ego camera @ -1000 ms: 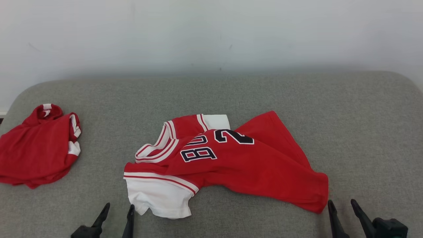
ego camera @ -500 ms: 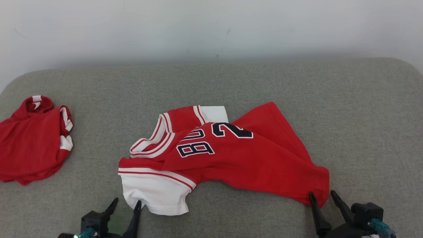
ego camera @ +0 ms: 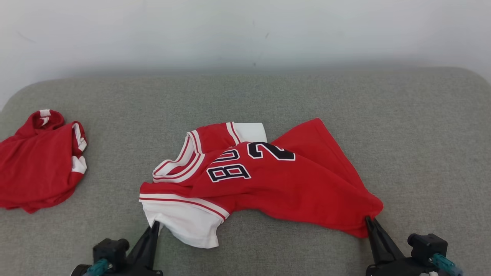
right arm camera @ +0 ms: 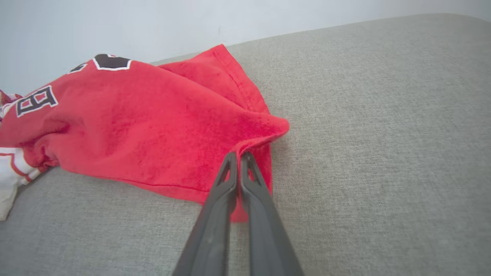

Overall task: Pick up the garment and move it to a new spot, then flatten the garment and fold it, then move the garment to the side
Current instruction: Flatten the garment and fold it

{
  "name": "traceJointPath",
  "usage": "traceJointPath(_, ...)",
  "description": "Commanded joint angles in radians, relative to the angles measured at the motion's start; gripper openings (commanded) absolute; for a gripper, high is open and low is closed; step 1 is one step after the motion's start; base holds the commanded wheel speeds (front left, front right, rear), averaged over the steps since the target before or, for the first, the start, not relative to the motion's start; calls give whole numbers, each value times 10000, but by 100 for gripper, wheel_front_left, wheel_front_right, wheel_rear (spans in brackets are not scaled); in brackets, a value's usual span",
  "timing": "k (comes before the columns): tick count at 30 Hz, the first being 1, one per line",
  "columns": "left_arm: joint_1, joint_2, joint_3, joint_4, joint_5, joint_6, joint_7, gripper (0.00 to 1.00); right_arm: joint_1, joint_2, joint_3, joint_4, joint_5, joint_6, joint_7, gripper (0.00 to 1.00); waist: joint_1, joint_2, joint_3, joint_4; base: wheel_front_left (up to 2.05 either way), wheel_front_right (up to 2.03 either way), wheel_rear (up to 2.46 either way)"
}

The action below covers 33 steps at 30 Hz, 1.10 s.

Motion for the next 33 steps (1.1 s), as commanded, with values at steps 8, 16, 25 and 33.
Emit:
traceJointPath(8,213,337,813,-2241,148,22,-33,0,-98,-354,64,-1970,499,-23,-3,0,-1,-1,-202,-58,0,0,0)
traceJointPath(16,-2016,1325,132,-3076,-79,22,93,0,-1928,-865,455,-2368,1272,-23,-3,0,-1,-1,263,-217,0,0,0)
traceJointPath(25,-7816,2150,-564,-2708,-1419,22,1501,0,-6768,-1531,514,-1642,3225,-23,495,0,-1,-1,2668,-386,0,0,0)
traceJointPath(33,-13261,2112,-1044,-1144,-1665,24,2299,0,-11730,-2013,527,-685,3747,-23,1541,0,-1,-1,4590,-591,0,0,0)
